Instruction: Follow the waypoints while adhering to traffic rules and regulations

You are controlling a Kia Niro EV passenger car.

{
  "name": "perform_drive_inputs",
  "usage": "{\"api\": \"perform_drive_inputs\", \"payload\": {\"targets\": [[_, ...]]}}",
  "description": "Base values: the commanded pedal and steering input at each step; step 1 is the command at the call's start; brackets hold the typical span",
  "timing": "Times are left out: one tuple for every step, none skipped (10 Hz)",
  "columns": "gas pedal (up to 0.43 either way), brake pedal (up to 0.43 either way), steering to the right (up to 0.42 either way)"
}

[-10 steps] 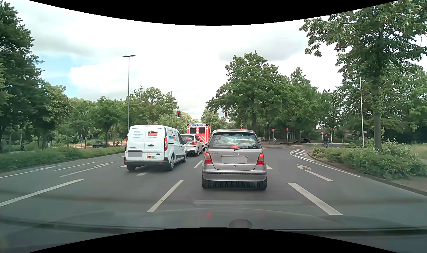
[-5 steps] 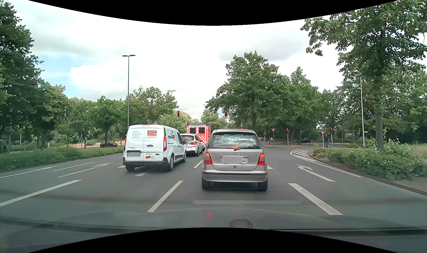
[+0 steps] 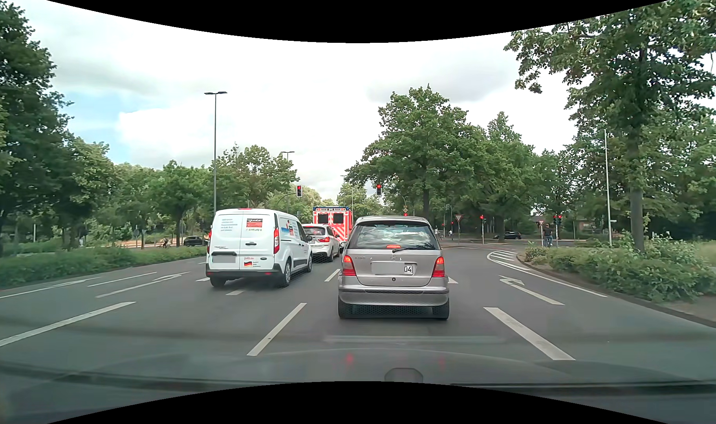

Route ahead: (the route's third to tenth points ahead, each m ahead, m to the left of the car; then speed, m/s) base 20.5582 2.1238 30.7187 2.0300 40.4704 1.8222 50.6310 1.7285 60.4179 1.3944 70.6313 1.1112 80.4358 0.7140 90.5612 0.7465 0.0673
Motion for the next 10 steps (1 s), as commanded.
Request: {"api": "perform_drive_inputs", "payload": {"targets": [[0.0, 0.189, -0.007], [0.0, 0.189, -0.007], [0.0, 0.189, -0.007], [0.0, 0.189, -0.007], [0.0, 0.189, -0.007], [0.0, 0.195, -0.007], [0.0, 0.195, -0.007], [0.0, 0.195, -0.007], [0.0, 0.195, -0.007], [0.0, 0.189, -0.007]]}}
